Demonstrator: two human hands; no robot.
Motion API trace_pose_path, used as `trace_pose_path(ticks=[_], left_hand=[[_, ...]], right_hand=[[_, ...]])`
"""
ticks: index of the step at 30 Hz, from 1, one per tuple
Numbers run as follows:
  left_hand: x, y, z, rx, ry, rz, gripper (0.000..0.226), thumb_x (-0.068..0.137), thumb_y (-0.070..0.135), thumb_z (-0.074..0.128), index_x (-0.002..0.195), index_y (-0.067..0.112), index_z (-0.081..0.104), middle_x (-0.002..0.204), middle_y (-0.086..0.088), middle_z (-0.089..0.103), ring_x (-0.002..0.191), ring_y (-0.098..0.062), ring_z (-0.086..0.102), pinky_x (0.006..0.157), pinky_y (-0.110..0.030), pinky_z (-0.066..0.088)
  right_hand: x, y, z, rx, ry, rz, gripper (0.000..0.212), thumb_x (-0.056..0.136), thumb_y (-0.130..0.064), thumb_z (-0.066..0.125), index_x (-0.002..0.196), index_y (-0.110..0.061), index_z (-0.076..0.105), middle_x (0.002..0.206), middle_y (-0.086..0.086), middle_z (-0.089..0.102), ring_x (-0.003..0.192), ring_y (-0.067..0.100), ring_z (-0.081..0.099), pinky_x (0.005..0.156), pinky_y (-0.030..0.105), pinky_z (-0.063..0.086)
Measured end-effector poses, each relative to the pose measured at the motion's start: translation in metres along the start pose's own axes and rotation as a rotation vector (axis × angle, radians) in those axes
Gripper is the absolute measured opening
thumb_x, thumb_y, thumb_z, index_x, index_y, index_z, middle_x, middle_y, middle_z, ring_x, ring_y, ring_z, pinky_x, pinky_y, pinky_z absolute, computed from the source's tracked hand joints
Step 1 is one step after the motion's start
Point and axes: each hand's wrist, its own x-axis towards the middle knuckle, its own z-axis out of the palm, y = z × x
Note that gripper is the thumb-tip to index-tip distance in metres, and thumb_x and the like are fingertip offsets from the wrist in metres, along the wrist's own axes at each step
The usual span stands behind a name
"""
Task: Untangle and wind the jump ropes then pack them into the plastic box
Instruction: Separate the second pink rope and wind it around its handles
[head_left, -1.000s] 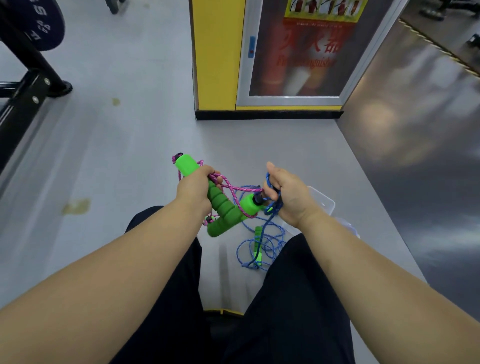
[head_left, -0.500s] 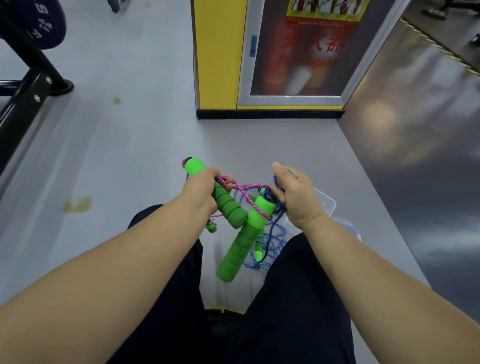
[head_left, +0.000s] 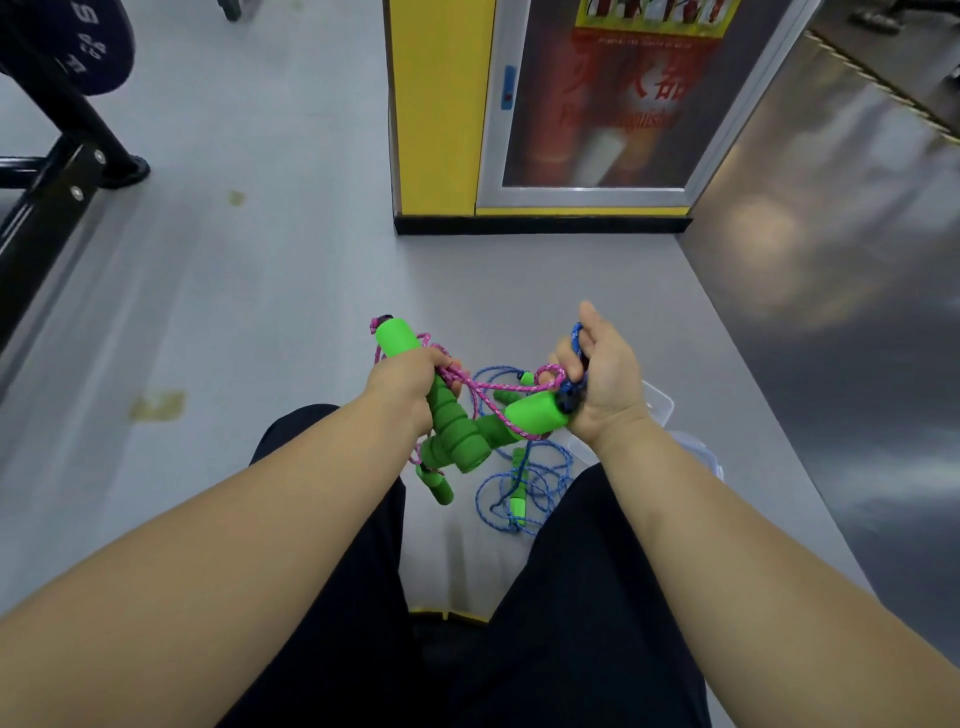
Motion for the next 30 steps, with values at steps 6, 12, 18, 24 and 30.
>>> trace_pose_path(ticks=[6, 12, 18, 24, 30], left_hand=[[-0.026, 0.012, 0.011, -0.210, -0.178, 0.037, 0.023, 0.091, 0.001, 0.045, 0.069, 0.003, 0.051, 0.045, -0.005, 0.060, 0.051, -0.010, 0.052, 0.038, -0.013, 0.043], [-0.048, 0.000, 0.010, 0.577, -0.428, 0.204, 0.015, 0.074, 0.012, 0.075, 0.077, 0.012, 0.060, 0.053, 0.003, 0.056, 0.043, -0.007, 0.050, 0.045, -0.021, 0.044], [-0.046, -0.008, 0.011, 0.764, -0.438, 0.304, 0.024, 0.070, 0.010, 0.078, 0.090, 0.014, 0.066, 0.064, 0.001, 0.061, 0.051, -0.009, 0.052, 0.047, -0.022, 0.042], [-0.024, -0.008, -0.005, 0.487, -0.082, 0.217, 0.017, 0.076, -0.003, 0.064, 0.069, 0.008, 0.053, 0.040, 0.001, 0.052, 0.032, -0.010, 0.046, 0.037, -0.016, 0.037], [-0.016, -0.003, -0.034, 0.557, 0.077, 0.266, 0.025, 0.078, -0.009, 0.060, 0.068, 0.010, 0.047, 0.055, -0.007, 0.048, 0.024, -0.003, 0.042, 0.030, -0.011, 0.033]], right_hand=[[0.010, -0.013, -0.014, -0.273, -0.039, -0.008, 0.051, 0.098, -0.037, 0.040, 0.053, -0.015, 0.030, 0.038, -0.002, 0.033, 0.035, 0.013, 0.029, 0.044, 0.027, 0.029], [0.009, -0.014, -0.014, -0.255, -0.022, -0.048, 0.044, 0.099, -0.037, 0.036, 0.064, -0.011, 0.039, 0.048, 0.007, 0.059, 0.044, 0.019, 0.057, 0.048, 0.023, 0.050], [0.015, -0.008, -0.014, -0.111, -0.003, -0.075, 0.046, 0.100, -0.039, 0.030, 0.066, -0.010, 0.041, 0.047, 0.005, 0.053, 0.045, 0.018, 0.055, 0.054, 0.028, 0.054], [0.024, -0.021, -0.027, 0.280, 0.226, -0.147, 0.049, 0.100, -0.045, 0.028, 0.061, -0.015, 0.035, 0.038, -0.001, 0.043, 0.034, 0.016, 0.047, 0.047, 0.020, 0.048], [0.030, -0.038, -0.062, 0.439, 0.402, -0.247, 0.043, 0.101, -0.043, 0.025, 0.077, -0.018, 0.050, 0.087, 0.008, 0.065, 0.081, 0.026, 0.062, 0.091, 0.044, 0.044]])
